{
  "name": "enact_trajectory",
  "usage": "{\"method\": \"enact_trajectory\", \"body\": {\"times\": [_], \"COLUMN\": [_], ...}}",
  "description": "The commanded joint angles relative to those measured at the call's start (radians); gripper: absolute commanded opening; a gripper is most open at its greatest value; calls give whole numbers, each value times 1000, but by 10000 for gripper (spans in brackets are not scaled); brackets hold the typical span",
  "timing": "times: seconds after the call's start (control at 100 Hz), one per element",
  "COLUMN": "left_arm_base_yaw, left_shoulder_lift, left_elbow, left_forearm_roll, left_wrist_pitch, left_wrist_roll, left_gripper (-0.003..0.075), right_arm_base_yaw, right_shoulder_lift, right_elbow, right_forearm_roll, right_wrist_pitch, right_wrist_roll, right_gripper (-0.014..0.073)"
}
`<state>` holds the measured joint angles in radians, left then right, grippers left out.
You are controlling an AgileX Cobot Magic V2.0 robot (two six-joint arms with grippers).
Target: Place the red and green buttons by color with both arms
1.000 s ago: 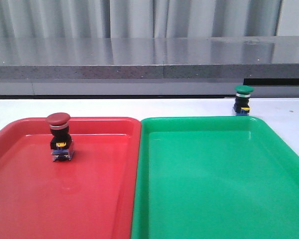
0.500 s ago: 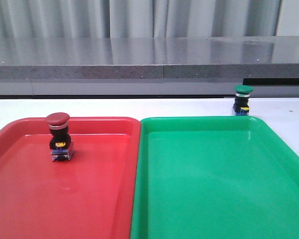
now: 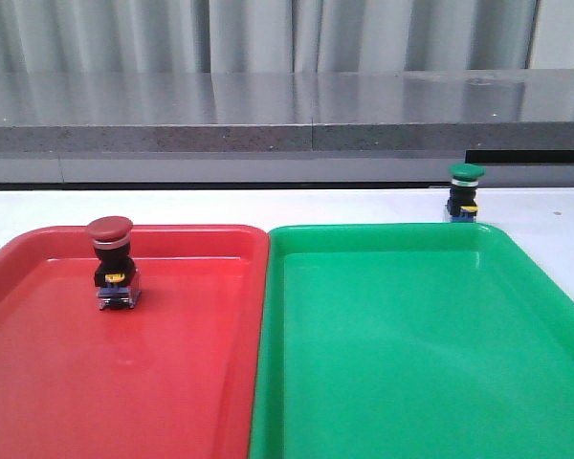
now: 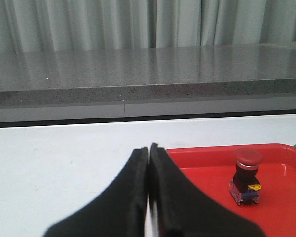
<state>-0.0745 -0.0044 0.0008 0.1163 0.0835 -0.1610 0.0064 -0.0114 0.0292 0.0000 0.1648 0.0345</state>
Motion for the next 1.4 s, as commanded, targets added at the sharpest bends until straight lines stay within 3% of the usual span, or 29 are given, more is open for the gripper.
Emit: {"method": "enact_trajectory", "body": {"times": [0.0,0.39,0.54,0.72,1.12,1.39], "left_arm_base_yaw": [2,2,2,2,2,2], "left_shoulder_lift": [-33,-33,-33,-33,-33,-33], "left_elbow": [25,25,25,25,25,25], "left_forearm_roll": [3,3,3,3,3,3], "left_wrist_pitch": [-84,-84,-84,-84,-84,-84], "left_wrist_roll": [-3,-3,-3,-3,-3,-3], "left_gripper": [-19,-19,-19,-19,-19,-19], "right_arm_base_yaw": [-6,-6,-6,-6,-6,-6], "right_shoulder_lift": [-18,-18,-18,28,526,823], "right_elbow": [-16,-16,-19,-93,-520,-716], "right_forearm_roll": [-6,-6,0,31,37,37], "right_wrist_pitch": [-79,-85,-165,-165,121,108], "right_wrist_roll": [-4,-4,-4,-4,-4,-4], "right_gripper": [-67,-67,-67,-67,-67,-67]}}
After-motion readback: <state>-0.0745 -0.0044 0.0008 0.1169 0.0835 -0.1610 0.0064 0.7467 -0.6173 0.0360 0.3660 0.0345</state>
